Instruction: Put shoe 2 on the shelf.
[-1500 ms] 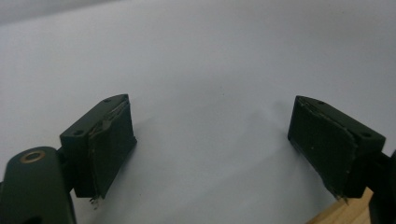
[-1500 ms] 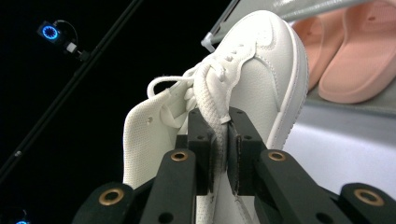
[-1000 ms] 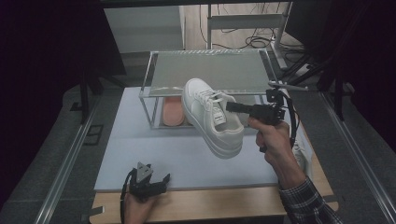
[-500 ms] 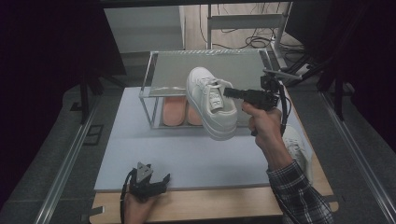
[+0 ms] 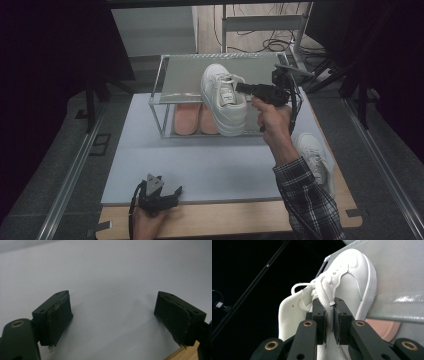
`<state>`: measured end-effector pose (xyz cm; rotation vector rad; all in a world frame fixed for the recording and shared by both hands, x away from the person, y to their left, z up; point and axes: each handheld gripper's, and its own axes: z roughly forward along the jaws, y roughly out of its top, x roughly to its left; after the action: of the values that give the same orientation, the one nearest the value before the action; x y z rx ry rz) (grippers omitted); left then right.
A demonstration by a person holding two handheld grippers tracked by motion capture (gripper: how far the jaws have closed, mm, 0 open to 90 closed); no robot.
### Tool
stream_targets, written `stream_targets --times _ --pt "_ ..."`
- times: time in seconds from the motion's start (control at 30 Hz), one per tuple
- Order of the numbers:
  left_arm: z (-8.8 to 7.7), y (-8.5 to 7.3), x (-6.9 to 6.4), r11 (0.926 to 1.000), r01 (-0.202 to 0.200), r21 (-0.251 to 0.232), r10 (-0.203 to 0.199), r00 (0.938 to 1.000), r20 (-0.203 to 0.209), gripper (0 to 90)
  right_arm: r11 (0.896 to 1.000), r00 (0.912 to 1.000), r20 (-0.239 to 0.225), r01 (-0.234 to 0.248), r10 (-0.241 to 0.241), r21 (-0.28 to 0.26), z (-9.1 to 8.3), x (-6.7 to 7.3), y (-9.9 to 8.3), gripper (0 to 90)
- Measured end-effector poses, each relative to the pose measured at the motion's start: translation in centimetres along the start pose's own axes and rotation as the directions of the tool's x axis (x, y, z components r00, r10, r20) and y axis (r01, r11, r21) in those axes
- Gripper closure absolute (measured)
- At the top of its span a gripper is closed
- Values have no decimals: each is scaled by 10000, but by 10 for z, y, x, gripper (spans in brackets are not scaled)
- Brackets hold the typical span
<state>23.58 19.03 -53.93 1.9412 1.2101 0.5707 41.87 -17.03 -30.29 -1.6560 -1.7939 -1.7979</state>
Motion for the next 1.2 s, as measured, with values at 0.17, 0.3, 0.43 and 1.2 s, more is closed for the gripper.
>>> stream_targets --times 0.17,0.3,0.43,1.2 --pt "0 0 0 10000 -1 2 1 10000 -3 140 9999 9998 207 -20 24 -162 9 -1 6 814" --pt "0 0 0 10000 4 1 -4 10000 -2 140 9996 9993 319 -170 177 -229 18 -5 9 814" --pt "0 0 0 10000 12 0 -12 10000 -4 140 9990 9990 331 -306 317 -339 25 -10 12 813" --pt "0 0 0 10000 14 -3 -14 10000 -7 139 9971 9997 249 101 -83 -752 38 -12 21 590"
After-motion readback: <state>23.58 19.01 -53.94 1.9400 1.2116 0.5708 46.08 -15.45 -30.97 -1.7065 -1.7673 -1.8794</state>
